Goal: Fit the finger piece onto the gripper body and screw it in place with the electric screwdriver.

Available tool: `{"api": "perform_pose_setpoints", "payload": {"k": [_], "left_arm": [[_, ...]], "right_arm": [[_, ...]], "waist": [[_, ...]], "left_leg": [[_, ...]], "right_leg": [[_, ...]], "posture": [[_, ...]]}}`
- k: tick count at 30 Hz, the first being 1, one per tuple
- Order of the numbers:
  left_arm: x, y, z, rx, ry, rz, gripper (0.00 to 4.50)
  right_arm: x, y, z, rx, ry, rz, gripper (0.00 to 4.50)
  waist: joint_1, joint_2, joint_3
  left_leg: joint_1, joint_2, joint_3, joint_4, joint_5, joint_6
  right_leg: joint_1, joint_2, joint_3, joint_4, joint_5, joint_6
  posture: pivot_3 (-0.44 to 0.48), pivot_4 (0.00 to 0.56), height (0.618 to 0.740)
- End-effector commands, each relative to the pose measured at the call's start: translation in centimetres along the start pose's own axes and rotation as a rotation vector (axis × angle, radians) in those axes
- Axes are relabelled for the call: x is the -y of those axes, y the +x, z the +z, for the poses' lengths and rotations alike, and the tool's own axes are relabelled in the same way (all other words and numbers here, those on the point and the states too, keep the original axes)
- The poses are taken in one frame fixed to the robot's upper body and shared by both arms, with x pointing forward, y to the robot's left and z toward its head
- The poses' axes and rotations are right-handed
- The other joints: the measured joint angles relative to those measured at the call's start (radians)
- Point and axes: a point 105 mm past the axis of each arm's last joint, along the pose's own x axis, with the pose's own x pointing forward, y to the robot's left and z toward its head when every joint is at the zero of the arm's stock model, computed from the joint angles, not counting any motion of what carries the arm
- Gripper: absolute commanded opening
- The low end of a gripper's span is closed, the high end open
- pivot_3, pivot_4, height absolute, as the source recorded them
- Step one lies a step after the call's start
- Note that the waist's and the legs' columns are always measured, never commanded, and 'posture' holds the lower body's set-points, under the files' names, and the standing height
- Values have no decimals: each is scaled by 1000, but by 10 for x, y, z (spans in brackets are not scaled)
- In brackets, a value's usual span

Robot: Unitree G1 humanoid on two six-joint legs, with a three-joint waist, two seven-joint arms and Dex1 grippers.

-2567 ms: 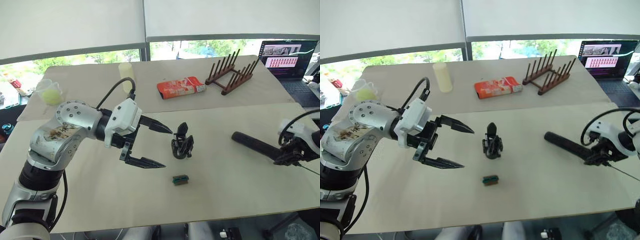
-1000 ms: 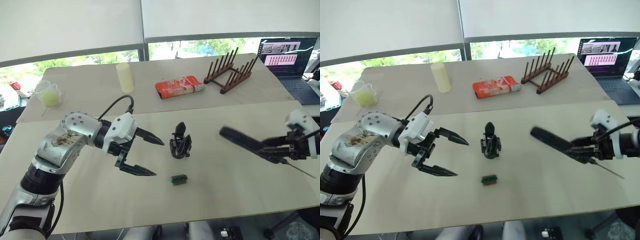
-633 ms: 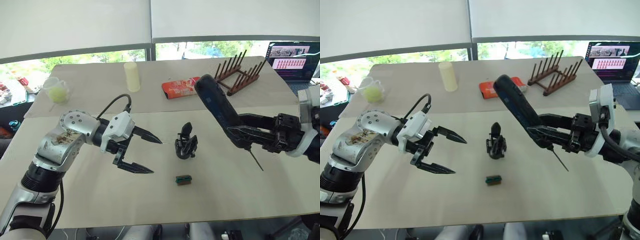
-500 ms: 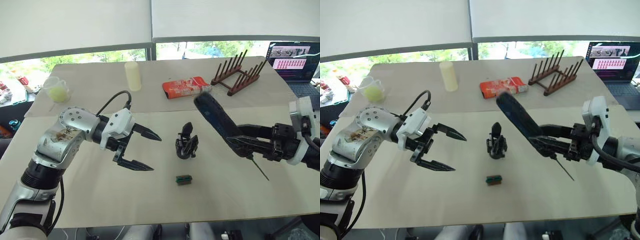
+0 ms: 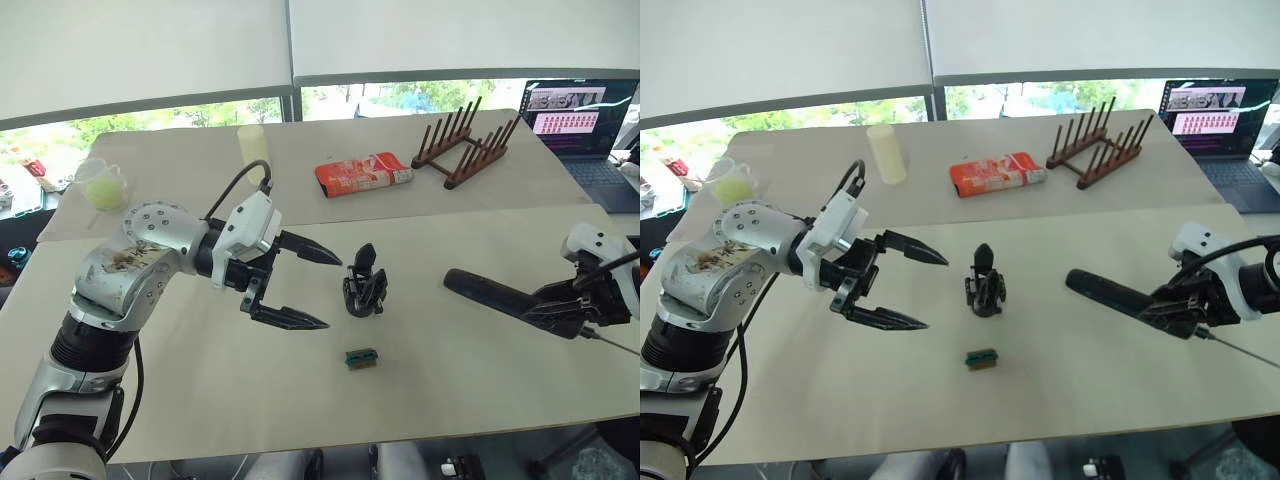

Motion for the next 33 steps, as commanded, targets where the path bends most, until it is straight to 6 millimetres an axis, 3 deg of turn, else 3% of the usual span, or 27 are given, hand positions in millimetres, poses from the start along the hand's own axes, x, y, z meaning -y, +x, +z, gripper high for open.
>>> {"api": "perform_pose_setpoints", "payload": {"k": [1,8,10,15,17,26,33], "left_arm": [[3,-2,10,25,27,34,4500],[8,1,11,32,9,43,4500],[9,1,12,33,6,44,4500],[13,2,10,31,-5,31,4500],[14,3,9,31,-8,26,4500],[16,6,7,23,9,2,4500],[17,6,4,5,18,-7,4500]], "right_arm": [[16,6,-5,-80,-61,-26,1716],[32,22,-22,-192,-77,-26,1716],[35,22,-26,-217,-76,-23,2765],[36,6,-38,-335,-43,16,4438],[34,-2,-41,-382,-34,45,4475],[39,21,-44,-385,-28,24,4475],[41,26,-44,-393,-62,29,4475]], "waist": [[-2,0,0],[1,0,0],[0,0,0],[0,0,0],[0,0,0],[0,-1,0],[-3,-2,0]], "left_leg": [[0,0,0,-1,0,0],[0,0,-1,1,0,0],[1,0,0,1,0,0],[1,0,0,0,0,0],[1,0,0,0,0,0],[1,0,-1,1,-4,-8],[2,0,0,1,-4,-8]], "right_leg": [[0,0,0,0,0,0],[1,1,-1,-1,0,0],[2,1,0,-2,0,0],[1,1,-1,-2,0,0],[0,1,-1,-2,0,0],[2,2,0,-2,0,-1],[3,2,0,-3,1,-1]], "posture": [[0,150,740],[0,150,740],[0,150,740],[0,150,740],[0,150,740],[0,150,740],[0,150,740]]}}
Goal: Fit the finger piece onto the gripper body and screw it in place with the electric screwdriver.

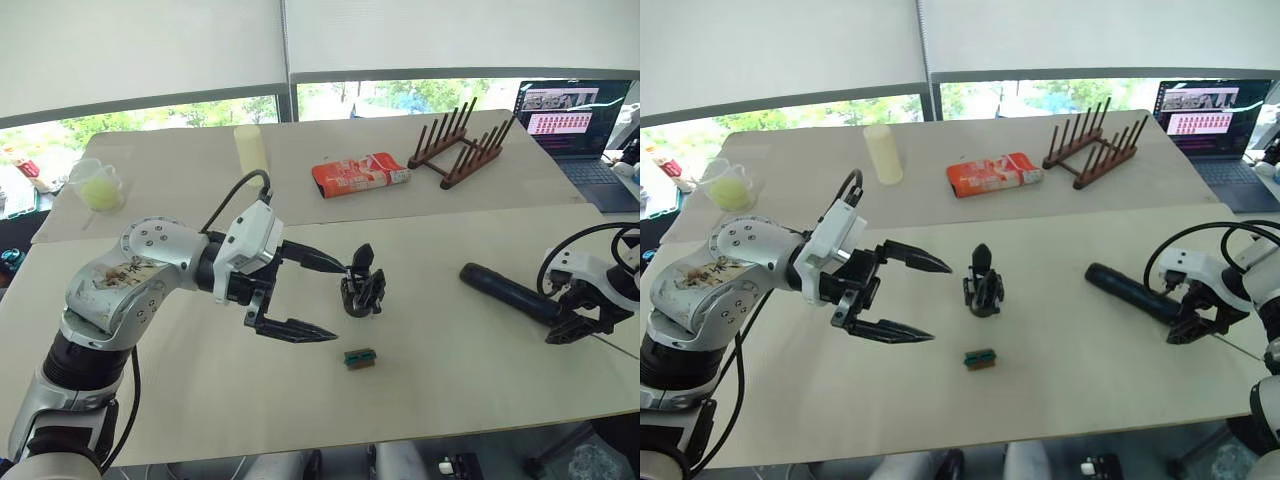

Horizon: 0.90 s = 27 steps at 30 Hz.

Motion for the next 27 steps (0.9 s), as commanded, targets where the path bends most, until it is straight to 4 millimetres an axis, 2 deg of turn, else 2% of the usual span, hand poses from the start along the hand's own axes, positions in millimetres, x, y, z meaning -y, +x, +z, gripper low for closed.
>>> {"api": "perform_pose_setpoints", "payload": {"k": [1,7,8,14,23,25,27], "left_arm": [[3,1,5,-11,56,-10,4500],[2,-1,4,-17,60,-12,4500],[1,-1,4,-17,61,-12,4500],[0,0,3,-18,68,-14,4500],[0,-1,0,-26,67,-19,4500],[1,-1,-3,-30,57,-20,4500],[1,-2,-10,-40,39,-16,4500]], "right_arm": [[2,4,3,-4,-33,-8,4475],[5,5,12,23,-40,-22,4475],[6,5,13,26,-40,-26,3937],[9,5,14,37,-38,-36,1961],[10,4,8,55,-66,-53,1901],[12,0,10,96,-83,-77,1901],[17,-15,16,194,-114,-141,1901]], "waist": [[0,0,0],[-7,-4,0],[-9,-4,0],[-15,-4,0],[-19,-4,0],[-19,-4,0],[-19,-4,0]], "left_leg": [[0,0,0,0,0,0],[1,0,0,0,0,0],[1,0,0,0,0,0],[1,1,0,-1,0,-1],[1,1,0,-1,0,-1],[1,1,0,-1,0,-1],[1,1,0,-1,0,-1]], "right_leg": [[0,0,0,0,0,0],[1,1,0,0,0,0],[1,1,0,0,0,0],[0,1,0,0,0,0],[0,1,0,0,0,0],[0,1,0,0,0,0],[0,1,0,0,0,0]], "posture": [[0,150,740],[0,150,740],[0,150,740],[0,150,740],[0,150,740],[0,150,740],[0,150,740]]}}
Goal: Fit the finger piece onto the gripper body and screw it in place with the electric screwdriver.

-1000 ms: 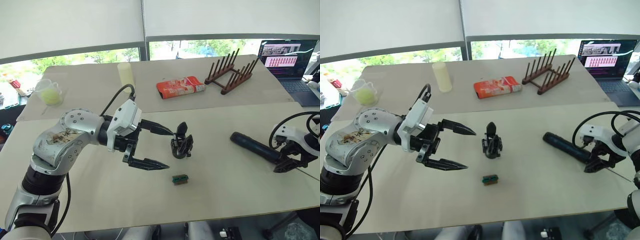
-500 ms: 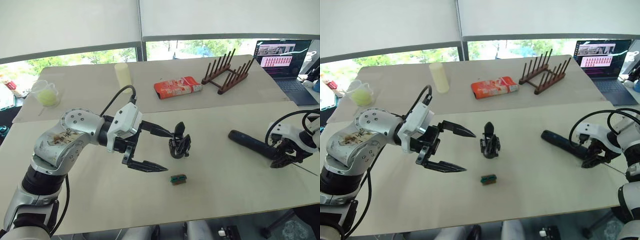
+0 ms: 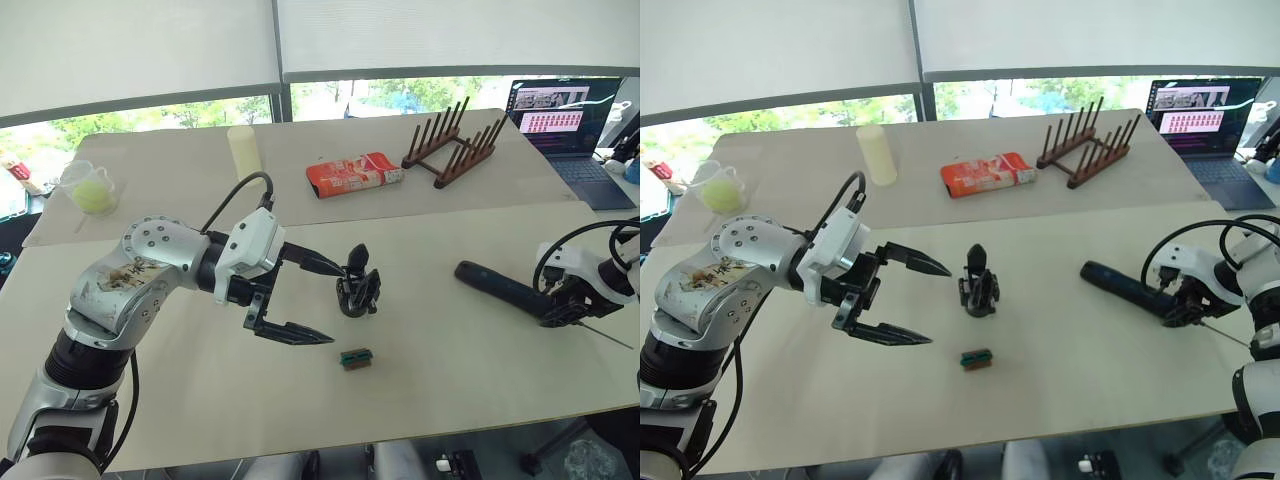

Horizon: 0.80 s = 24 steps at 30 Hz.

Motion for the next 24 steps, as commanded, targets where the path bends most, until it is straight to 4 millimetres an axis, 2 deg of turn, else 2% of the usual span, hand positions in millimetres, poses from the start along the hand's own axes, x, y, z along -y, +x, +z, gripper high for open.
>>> {"api": "perform_pose_setpoints", "payload": {"k": [1,4,7,9,12,15,18,24], "left_arm": [[1,-3,-8,-16,-3,5,4500],[1,-6,-16,-41,-14,-4,4500],[3,-11,-26,-74,-19,-24,4500],[3,-14,-31,-84,-26,-26,4500],[2,-15,-36,-79,-45,-10,4500],[2,-18,-43,-82,-69,4,4500],[6,-21,-48,-78,-95,2,4500],[2,-23,-58,-64,-101,72,4500]], "right_arm": [[10,-22,12,165,-29,-101,1901],[3,-42,23,326,-66,-119,1901],[-16,-67,57,602,-97,-111,1901],[-36,-88,87,835,-92,-93,1901],[-61,-116,119,1111,-37,-82,1901],[-91,-135,144,1328,-14,-71,1901],[-121,-140,162,1488,31,-41,1901],[-160,-128,173,1554,37,26,1901]], "waist": [[-1,0,0],[0,4,2],[2,6,2],[3,7,2],[4,7,2],[18,7,2],[29,7,2],[38,6,2]], "left_leg": [[0,0,0,0,0,0],[0,0,0,0,0,0],[-1,0,0,0,2,3],[-1,0,-1,-1,3,6],[-1,0,-1,0,3,6],[-1,0,-2,-1,3,6],[-1,0,-4,-1,3,7],[0,-4,-4,0,4,7]], "right_leg": [[0,0,0,0,0,0],[-1,0,1,1,0,0],[-3,0,0,3,0,0],[-4,0,1,6,0,0],[-4,1,2,6,0,0],[-4,1,2,6,0,0],[-3,2,2,7,0,0],[-1,3,0,6,0,0]], "posture": [[0,150,740],[0,150,740],[0,150,740],[0,150,740],[0,150,740],[0,150,740],[0,150,740],[0,150,740]]}}
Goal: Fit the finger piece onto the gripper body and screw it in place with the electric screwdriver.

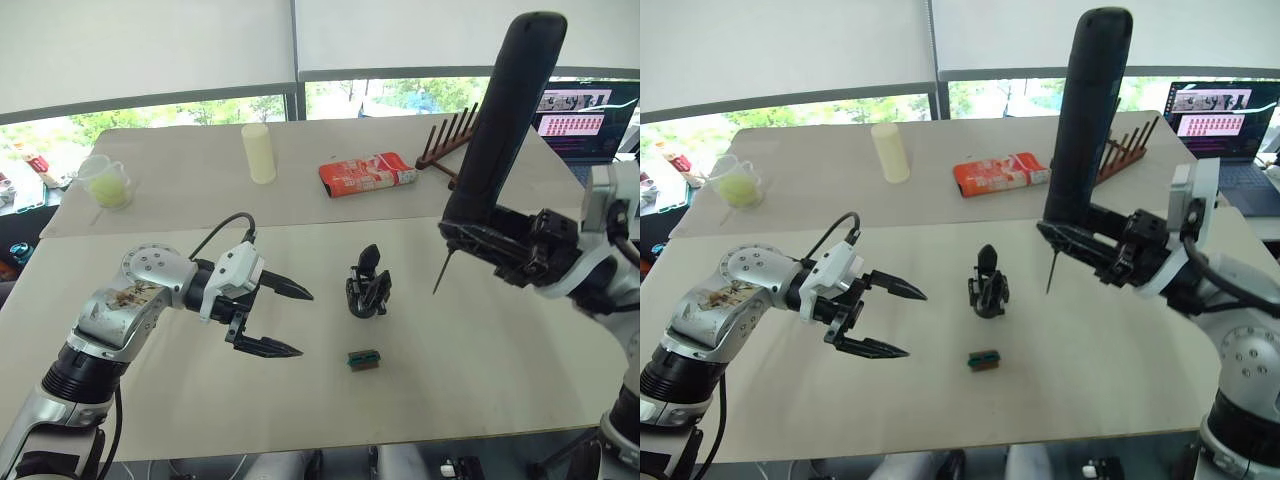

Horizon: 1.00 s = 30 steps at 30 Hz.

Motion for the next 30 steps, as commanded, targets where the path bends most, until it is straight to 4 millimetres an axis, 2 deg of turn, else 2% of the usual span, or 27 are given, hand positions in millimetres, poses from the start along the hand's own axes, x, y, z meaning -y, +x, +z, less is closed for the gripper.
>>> {"api": "perform_pose_setpoints", "payload": {"k": [1,4,8,15,25,30], "left_arm": [[-6,-4,2,22,37,66,4500],[-10,-3,-1,34,38,93,4500],[-4,5,-13,41,58,71,4500],[0,20,-39,3,182,4,4500],[4,44,-53,17,136,-47,4500],[2,49,-55,14,143,-46,4500]], "right_arm": [[-26,3,11,70,-80,47,1901],[-39,4,6,81,-110,78,1901],[-58,6,-14,91,-128,72,1901],[-67,9,-47,76,-184,66,1901],[-65,16,-51,123,-233,59,1901],[-69,21,-52,135,-188,52,1901]], "waist": [[-1,0,0],[-2,0,0],[-9,0,0],[-13,0,0],[-15,0,0],[-16,0,0]], "left_leg": [[0,0,1,0,0,0],[1,0,1,0,0,0],[2,3,1,-1,0,0],[3,2,2,-1,0,0],[3,2,2,-1,0,0],[3,2,2,-1,0,0]], "right_leg": [[0,0,0,0,0,0],[-1,0,0,0,0,0],[-1,3,0,1,0,0],[-1,4,2,0,0,0],[-1,5,2,0,0,0],[-2,6,2,0,0,0]], "posture": [[0,150,740],[0,150,740],[0,150,740],[0,150,740],[0,150,740],[0,150,740]]}}
